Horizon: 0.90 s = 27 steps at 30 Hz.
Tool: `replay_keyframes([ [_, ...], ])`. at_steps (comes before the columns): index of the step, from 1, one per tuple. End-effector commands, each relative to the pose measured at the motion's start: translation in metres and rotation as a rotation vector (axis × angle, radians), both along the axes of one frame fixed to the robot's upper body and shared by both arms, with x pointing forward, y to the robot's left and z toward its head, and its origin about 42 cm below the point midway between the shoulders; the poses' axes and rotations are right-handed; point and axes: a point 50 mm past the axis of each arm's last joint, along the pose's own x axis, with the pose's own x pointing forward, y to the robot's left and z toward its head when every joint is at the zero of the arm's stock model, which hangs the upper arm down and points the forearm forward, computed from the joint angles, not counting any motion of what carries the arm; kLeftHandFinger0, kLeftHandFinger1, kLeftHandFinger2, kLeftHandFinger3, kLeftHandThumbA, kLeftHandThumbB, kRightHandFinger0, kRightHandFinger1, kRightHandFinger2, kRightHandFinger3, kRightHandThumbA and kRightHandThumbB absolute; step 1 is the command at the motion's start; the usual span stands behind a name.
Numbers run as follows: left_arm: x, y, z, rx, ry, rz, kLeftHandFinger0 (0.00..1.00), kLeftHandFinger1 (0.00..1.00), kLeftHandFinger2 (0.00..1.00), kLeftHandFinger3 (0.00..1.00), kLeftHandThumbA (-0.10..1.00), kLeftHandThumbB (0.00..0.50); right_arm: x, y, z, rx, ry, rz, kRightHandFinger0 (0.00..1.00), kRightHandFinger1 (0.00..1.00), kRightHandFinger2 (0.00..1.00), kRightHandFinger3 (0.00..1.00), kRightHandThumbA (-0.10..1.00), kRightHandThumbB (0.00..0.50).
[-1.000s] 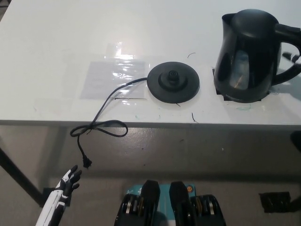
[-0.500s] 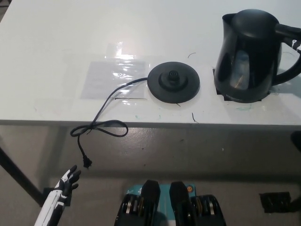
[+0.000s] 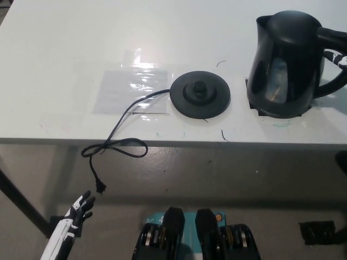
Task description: A kettle and its base are kept separately on the desk infront of the robot and the robot uses its right hand to lift the kettle by its handle and places it on its base to align it correctly.
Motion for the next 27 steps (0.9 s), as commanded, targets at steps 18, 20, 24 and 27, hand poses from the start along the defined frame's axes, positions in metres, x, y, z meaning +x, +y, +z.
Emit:
replay_keyframes([
  [18,0.006,0.004,0.009,-0.008,-0.040,-0.026,1.00,1.00,1.00,1.00,1.00,0.370,0.013,0.000,0.027,-0.083,-0.037,-0.070,1.00,1.00,1.00,1.00,0.59,0.297],
  [20,0.007,0.005,0.009,-0.013,-0.041,-0.023,1.00,1.00,1.00,1.00,1.00,0.368,0.020,0.000,0.028,-0.117,0.016,-0.175,0.51,0.53,0.56,0.64,0.12,0.237],
  [24,0.009,0.005,0.010,-0.015,-0.051,-0.025,1.00,1.00,1.00,1.00,1.00,0.362,0.025,0.000,0.026,-0.196,0.031,-0.236,0.00,0.08,0.31,0.30,-0.10,0.191],
  [27,0.010,0.006,0.011,-0.015,-0.049,-0.027,1.00,1.00,1.00,1.00,1.00,0.360,0.028,0.001,0.024,-0.207,0.050,-0.224,0.06,0.36,0.78,0.77,-0.10,0.158],
])
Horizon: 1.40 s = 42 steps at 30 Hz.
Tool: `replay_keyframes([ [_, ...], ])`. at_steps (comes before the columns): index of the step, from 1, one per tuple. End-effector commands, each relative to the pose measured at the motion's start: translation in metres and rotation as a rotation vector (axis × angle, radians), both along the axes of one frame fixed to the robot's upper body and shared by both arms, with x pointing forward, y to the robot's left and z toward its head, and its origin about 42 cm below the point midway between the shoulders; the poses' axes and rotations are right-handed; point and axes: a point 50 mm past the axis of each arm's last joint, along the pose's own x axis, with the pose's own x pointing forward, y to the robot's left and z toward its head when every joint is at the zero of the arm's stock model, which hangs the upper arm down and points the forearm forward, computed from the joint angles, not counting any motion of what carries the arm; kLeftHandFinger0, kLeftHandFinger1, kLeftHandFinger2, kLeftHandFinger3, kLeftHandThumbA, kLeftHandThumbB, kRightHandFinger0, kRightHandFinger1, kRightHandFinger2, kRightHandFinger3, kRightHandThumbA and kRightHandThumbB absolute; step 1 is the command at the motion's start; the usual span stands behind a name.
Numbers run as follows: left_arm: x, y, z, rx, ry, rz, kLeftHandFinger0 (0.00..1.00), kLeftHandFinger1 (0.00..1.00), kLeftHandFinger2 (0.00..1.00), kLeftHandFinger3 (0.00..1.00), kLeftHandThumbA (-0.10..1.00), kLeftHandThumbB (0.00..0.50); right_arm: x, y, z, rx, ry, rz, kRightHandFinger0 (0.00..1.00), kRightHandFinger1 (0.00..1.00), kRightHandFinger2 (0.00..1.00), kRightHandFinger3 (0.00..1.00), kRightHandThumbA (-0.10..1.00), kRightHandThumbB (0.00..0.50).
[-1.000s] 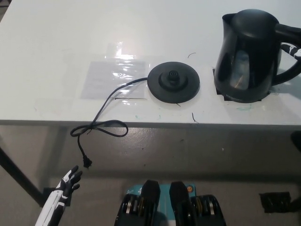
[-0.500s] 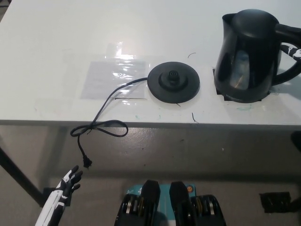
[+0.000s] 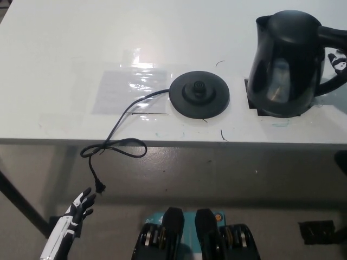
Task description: A kettle and its base are kept separately on the desk infront of the robot and the robot uses its right hand to lift the kettle by its handle and places it on its base to align it correctly.
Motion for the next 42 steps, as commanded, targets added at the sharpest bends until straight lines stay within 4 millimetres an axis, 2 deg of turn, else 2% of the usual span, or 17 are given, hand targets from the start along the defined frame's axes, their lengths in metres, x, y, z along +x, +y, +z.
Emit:
replay_keyframes([
  [1,0.005,0.006,0.008,-0.007,-0.037,-0.015,1.00,1.00,1.00,1.00,1.00,0.360,0.016,-0.003,0.045,-0.080,-0.074,-0.074,0.09,0.46,0.87,0.87,-0.10,0.168],
  [3,0.005,0.007,0.009,-0.007,-0.035,-0.018,1.00,1.00,1.00,1.00,1.00,0.356,0.016,-0.003,0.044,-0.070,-0.074,-0.068,0.12,0.51,0.86,0.86,-0.10,0.177],
  [6,0.006,0.006,0.011,-0.006,-0.038,-0.015,1.00,1.00,1.00,1.00,1.00,0.361,0.015,-0.005,0.043,-0.065,-0.093,-0.061,0.11,0.50,0.80,0.82,-0.10,0.180],
  [9,0.008,0.007,0.012,-0.004,-0.042,-0.014,1.00,1.00,1.00,1.00,1.00,0.362,0.016,-0.007,0.046,-0.047,-0.099,-0.058,0.14,0.53,0.82,0.83,-0.10,0.179],
  [17,0.010,0.008,0.014,0.023,-0.044,-0.011,1.00,1.00,1.00,1.00,1.00,0.370,0.015,-0.010,0.053,-0.031,-0.136,-0.050,0.10,0.52,0.81,0.83,-0.10,0.163],
  [21,0.010,0.008,0.013,0.034,-0.037,-0.009,1.00,1.00,1.00,1.00,1.00,0.379,0.013,-0.006,0.058,-0.022,-0.185,-0.068,0.05,0.47,0.78,0.83,-0.10,0.145],
  [22,0.010,0.008,0.013,0.031,-0.038,-0.013,1.00,1.00,1.00,1.00,1.00,0.376,0.013,-0.002,0.061,0.036,-0.232,-0.074,0.02,0.42,0.73,0.80,-0.10,0.136],
  [23,0.011,0.008,0.013,0.030,-0.038,-0.014,1.00,1.00,1.00,1.00,1.00,0.376,0.014,0.000,0.061,0.071,-0.252,-0.074,0.02,0.41,0.73,0.80,-0.10,0.136],
  [24,0.010,0.008,0.012,0.026,-0.038,-0.017,1.00,1.00,1.00,1.00,1.00,0.362,0.013,0.005,0.064,0.165,-0.294,-0.068,0.00,0.40,0.74,0.75,-0.10,0.122],
  [26,0.009,0.007,0.012,0.024,-0.035,-0.016,1.00,1.00,1.00,1.00,1.00,0.364,0.014,0.010,0.067,0.269,-0.316,-0.081,0.00,0.41,0.75,0.70,-0.10,0.131],
  [29,0.007,0.006,0.010,0.031,-0.039,-0.015,1.00,1.00,1.00,1.00,1.00,0.370,0.015,0.019,0.073,0.459,-0.388,-0.070,0.00,0.43,0.77,0.68,-0.10,0.109],
  [31,0.008,0.007,0.010,0.028,-0.036,-0.014,1.00,1.00,1.00,1.00,1.00,0.372,0.015,0.025,0.078,0.522,-0.418,-0.081,0.00,0.40,0.74,0.67,-0.10,0.112],
  [35,0.006,0.007,0.008,0.024,-0.028,-0.017,1.00,1.00,1.00,1.00,1.00,0.377,0.011,0.036,0.088,0.590,-0.464,-0.085,0.00,0.29,0.68,0.60,-0.10,0.127],
  [37,0.006,0.007,0.007,0.027,-0.024,-0.016,1.00,1.00,1.00,1.00,1.00,0.386,0.009,0.041,0.095,0.626,-0.482,-0.087,0.00,0.24,0.64,0.47,-0.10,0.144],
  [38,0.006,0.007,0.007,0.028,-0.021,-0.015,1.00,1.00,1.00,1.00,1.00,0.388,0.009,0.043,0.098,0.629,-0.490,-0.087,0.00,0.22,0.62,0.41,-0.10,0.136],
  [39,0.006,0.007,0.007,0.031,-0.026,-0.017,1.00,1.00,1.00,1.00,1.00,0.380,0.009,0.045,0.101,0.630,-0.500,-0.084,0.00,0.24,0.64,0.37,-0.10,0.140],
  [42,0.006,0.007,0.008,0.030,-0.029,-0.021,1.00,1.00,1.00,1.00,1.00,0.378,0.007,0.050,0.107,0.634,-0.512,-0.083,0.00,0.27,0.66,0.39,-0.10,0.136],
])
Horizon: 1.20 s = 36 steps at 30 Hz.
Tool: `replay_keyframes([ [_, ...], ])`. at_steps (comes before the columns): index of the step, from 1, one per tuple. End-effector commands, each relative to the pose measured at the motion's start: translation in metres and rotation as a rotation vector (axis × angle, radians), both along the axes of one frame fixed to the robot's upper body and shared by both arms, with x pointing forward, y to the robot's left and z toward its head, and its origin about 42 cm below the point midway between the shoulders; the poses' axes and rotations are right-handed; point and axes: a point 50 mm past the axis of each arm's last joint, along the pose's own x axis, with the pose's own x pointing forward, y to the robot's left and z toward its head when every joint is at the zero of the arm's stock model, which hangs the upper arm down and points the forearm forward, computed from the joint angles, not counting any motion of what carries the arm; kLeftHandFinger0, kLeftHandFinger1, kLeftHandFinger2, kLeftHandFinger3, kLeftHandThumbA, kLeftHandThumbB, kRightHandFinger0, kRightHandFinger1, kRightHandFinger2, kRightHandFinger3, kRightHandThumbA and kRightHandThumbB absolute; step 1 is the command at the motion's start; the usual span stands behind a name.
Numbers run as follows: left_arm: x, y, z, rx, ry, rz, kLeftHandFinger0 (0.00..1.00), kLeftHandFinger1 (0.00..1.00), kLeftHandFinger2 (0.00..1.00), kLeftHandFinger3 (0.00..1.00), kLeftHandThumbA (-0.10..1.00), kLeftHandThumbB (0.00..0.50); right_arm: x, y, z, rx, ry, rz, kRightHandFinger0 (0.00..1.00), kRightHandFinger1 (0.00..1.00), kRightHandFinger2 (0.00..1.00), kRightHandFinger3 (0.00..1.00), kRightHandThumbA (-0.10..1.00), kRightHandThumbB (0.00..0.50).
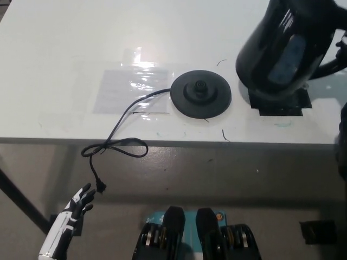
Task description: A kettle and its base are kept separately on the desk infront of the robot and the robot uses its right hand to lift the kettle by its handle and places it on its base to align it correctly.
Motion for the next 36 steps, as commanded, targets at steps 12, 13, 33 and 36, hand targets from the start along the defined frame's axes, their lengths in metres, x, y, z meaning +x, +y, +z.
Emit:
replay_keyframes([
  [12,0.000,0.005,0.003,0.028,-0.012,-0.020,1.00,1.00,1.00,1.00,1.00,0.378,-0.002,0.023,0.107,-0.105,-0.293,-0.010,0.00,0.27,0.65,0.60,-0.10,0.139],
  [13,0.000,0.005,0.003,0.029,-0.012,-0.021,1.00,1.00,1.00,1.00,1.00,0.376,-0.002,0.025,0.109,-0.132,-0.297,-0.007,0.00,0.29,0.66,0.63,-0.10,0.162],
  [33,0.001,0.004,0.005,0.050,-0.005,-0.033,1.00,1.00,1.00,1.00,1.00,0.383,0.017,0.113,0.154,-0.654,-0.242,-0.014,0.00,0.24,0.62,0.68,-0.10,0.156],
  [36,0.002,0.003,0.004,0.053,-0.007,-0.037,1.00,1.00,1.00,1.00,1.00,0.384,0.019,0.120,0.157,-0.660,-0.228,-0.012,0.00,0.23,0.61,0.68,-0.10,0.140],
])
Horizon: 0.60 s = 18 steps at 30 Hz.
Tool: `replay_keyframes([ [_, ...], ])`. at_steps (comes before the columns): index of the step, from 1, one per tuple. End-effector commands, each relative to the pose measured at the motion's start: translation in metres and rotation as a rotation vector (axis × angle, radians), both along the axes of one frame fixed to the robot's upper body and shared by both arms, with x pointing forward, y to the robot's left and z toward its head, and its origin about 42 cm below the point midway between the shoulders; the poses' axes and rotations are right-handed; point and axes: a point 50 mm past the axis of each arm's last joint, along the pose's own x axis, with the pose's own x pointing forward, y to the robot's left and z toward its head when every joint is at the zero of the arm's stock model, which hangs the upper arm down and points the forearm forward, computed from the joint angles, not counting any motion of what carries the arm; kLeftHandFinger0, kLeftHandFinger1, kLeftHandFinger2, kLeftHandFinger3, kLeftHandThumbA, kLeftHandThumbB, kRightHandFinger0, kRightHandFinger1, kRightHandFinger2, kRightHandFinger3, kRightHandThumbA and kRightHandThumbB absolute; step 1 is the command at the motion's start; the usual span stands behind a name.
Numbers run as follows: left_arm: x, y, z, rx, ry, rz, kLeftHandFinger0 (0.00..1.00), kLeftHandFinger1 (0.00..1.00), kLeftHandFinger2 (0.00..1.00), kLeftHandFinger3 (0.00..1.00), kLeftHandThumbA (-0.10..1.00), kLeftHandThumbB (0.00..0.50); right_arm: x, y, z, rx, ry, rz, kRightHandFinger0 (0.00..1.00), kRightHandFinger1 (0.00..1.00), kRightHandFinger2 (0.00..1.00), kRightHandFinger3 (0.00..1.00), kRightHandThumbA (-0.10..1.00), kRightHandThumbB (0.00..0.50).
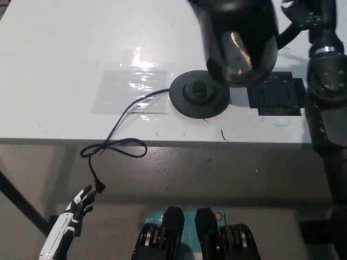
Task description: A kettle and its base are kept separately on the desk infront of the robot and the robot uses its right hand to lift the kettle by its handle and places it on its base to align it correctly.
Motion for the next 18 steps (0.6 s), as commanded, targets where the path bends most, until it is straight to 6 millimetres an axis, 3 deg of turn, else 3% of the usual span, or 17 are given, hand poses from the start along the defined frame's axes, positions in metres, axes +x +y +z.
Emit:
replay_keyframes([
  [1,0.002,0.002,0.006,0.028,-0.014,-0.031,1.00,1.00,1.00,1.00,1.00,0.382,0.003,0.019,0.078,-0.038,-0.184,-0.033,0.00,0.23,0.61,0.68,-0.10,0.133],
  [6,0.001,0.001,0.006,0.021,-0.013,-0.034,1.00,1.00,1.00,1.00,1.00,0.386,0.008,0.028,0.075,0.015,-0.159,-0.019,0.00,0.21,0.55,0.62,-0.10,0.139],
  [9,0.001,0.000,0.006,0.031,-0.016,-0.041,1.00,1.00,1.00,1.00,1.00,0.355,0.009,0.035,0.070,0.050,-0.145,-0.007,0.00,0.20,0.55,0.60,-0.10,0.130],
  [18,0.001,0.000,0.004,0.040,-0.012,-0.044,1.00,1.00,1.00,1.00,1.00,0.377,0.018,0.047,0.060,0.212,-0.125,0.041,0.00,0.21,0.61,0.67,-0.10,0.097],
])
